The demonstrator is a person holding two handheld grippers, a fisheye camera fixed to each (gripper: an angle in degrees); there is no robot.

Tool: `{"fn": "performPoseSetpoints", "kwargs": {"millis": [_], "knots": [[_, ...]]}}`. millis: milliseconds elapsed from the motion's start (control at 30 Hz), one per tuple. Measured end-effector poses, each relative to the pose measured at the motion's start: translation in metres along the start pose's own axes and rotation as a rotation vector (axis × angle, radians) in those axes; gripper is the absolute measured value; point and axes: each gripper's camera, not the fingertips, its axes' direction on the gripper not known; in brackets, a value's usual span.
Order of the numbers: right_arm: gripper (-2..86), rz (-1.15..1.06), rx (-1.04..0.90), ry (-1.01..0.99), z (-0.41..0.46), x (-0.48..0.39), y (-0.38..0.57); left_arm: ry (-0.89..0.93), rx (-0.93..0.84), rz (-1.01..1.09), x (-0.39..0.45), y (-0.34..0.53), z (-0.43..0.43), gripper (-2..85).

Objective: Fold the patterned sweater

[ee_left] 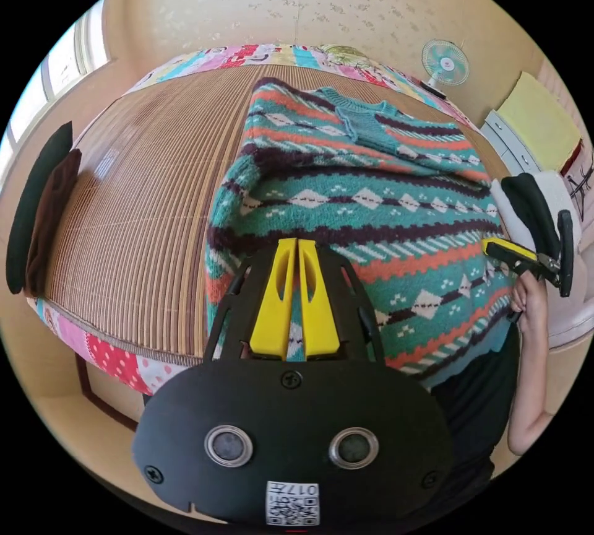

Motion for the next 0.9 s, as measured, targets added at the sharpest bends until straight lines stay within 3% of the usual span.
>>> {"fn": "performPoseSetpoints", "kwargs": {"millis": [167,300,400,567,667,733,833,900], "knots": [[6.5,0.018,0.077,0.058,0.025,0.007,-0.043,-0.031,-0.007,0.056,-0.012,-0.080,0.022,-1.0],[6.4,0.095,0.098,-0.090,0.035,0.040,-0.059,-0.107,-0.003,0.102,-0.009,-0.099,0.011,-0.8],[6.2,0.119,0.127,-0.166,0.037,0.055,-0.053,0.071,0.131,0.095,-0.034,-0.055,-0.032,0.0],[6.0,0.161,0.145,-0.279,0.041,0.080,-0.048,0.165,0.355,-0.075,-0.104,0.062,-0.112,6.7],[5.9,0.149,0.148,-0.269,0.041,0.082,-0.047,0.238,0.216,-0.185,-0.138,0.097,-0.116,14.3],[5.8,0.166,0.152,-0.303,0.043,0.092,-0.045,0.287,0.113,-0.212,-0.147,0.108,-0.104,14.9],[5.0,0.162,0.164,-0.335,0.039,0.099,-0.041,0.224,0.114,-0.239,-0.156,0.119,-0.106,7.3],[4.6,0.157,0.145,-0.346,0.028,0.102,-0.036,0.337,0.038,-0.216,-0.165,0.112,-0.100,4.6]]}}
